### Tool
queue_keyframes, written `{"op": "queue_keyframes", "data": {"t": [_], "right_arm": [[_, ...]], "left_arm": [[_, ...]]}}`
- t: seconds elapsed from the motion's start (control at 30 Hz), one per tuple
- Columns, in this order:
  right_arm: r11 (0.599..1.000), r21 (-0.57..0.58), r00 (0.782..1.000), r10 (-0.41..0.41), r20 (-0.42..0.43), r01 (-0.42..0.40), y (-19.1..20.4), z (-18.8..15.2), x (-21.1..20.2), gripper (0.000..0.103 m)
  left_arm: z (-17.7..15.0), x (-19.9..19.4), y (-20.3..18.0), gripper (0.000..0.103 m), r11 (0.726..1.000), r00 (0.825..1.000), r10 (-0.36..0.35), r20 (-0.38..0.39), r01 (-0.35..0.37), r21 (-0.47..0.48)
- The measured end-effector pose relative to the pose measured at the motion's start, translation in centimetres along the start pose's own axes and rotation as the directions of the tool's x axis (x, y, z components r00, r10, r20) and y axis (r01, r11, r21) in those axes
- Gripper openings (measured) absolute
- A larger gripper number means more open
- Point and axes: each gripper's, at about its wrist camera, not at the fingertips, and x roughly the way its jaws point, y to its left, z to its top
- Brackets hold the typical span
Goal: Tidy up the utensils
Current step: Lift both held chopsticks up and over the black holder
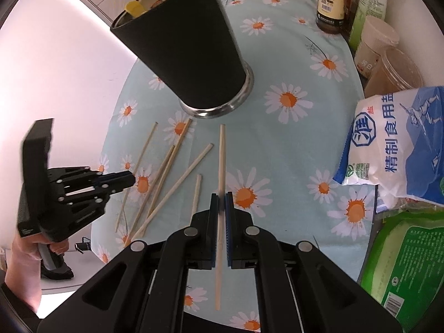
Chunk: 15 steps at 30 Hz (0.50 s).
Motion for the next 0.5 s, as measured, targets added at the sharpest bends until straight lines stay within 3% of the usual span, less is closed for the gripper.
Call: {"op": "queue_keyframes", "data": {"t": [0.23,0.5], "right_arm": [[1.000,-0.023,0.999,-0.020,0.026,0.020,2.5,0.5,-0.5,0.006],[0.999,-0.052,0.994,0.021,0.109,-0.015,5.0,1.9,-2.2,0.006]], "left_arm": [[-0.3,-3.7,0.6,0.004,0.995,0.988,-0.091,0.123,0.094,-0.020],[0.0,-6.6,0.9,0.004,0.982,0.951,-0.180,0.250,0.188,-0.009]]}}
